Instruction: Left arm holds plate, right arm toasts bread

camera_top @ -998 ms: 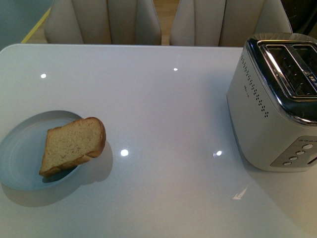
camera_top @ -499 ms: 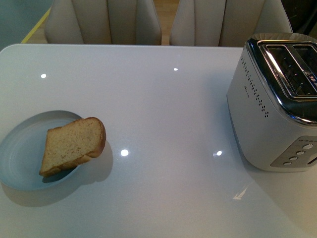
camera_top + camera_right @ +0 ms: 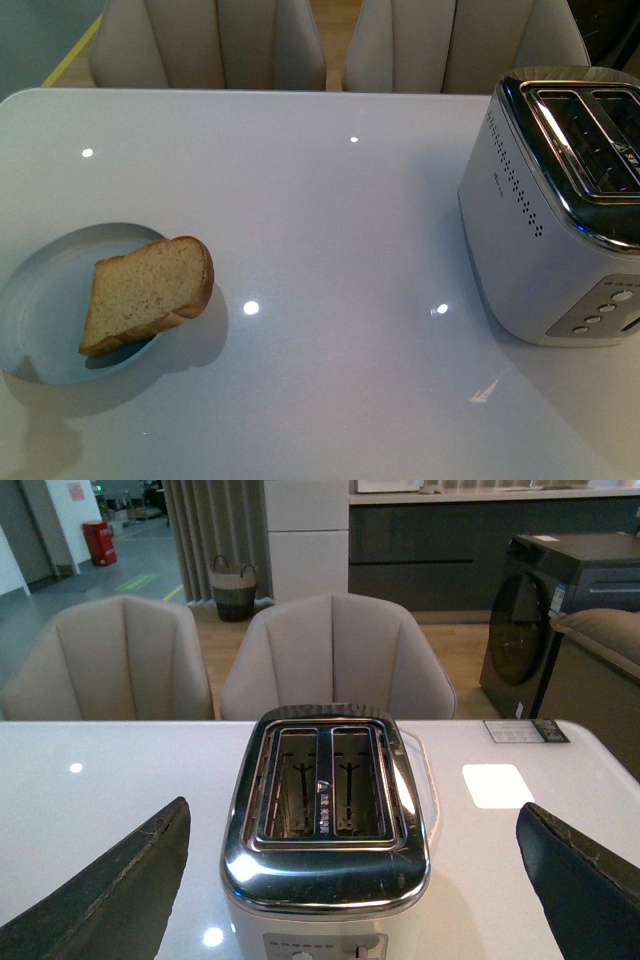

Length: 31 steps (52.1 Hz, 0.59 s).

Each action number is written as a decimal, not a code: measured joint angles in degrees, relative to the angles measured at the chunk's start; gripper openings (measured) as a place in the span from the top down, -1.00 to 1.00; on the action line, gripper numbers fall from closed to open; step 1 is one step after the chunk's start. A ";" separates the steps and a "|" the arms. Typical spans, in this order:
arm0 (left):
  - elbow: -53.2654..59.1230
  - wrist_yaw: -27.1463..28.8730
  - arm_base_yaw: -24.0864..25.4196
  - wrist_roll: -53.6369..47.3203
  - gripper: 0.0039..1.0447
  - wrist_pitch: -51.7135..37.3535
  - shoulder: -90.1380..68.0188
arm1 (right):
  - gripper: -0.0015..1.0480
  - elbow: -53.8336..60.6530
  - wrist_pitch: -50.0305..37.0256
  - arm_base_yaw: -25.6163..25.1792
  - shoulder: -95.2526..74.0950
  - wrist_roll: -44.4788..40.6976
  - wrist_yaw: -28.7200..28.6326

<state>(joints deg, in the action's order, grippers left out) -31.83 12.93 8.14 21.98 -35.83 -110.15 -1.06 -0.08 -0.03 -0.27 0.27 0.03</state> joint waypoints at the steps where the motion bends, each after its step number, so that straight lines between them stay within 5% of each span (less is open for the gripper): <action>1: -0.22 -0.02 0.02 -0.02 -0.86 -0.20 -0.72 | -0.83 0.00 0.00 0.00 0.00 0.00 0.00; 31: -6.99 -2.86 -0.46 -1.66 -0.86 -7.58 -23.93 | -0.83 0.00 0.00 0.02 0.00 0.00 -0.02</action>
<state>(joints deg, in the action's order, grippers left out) -38.83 10.07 7.68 20.32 -43.42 -134.08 -1.06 -0.08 -0.01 -0.27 0.27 0.01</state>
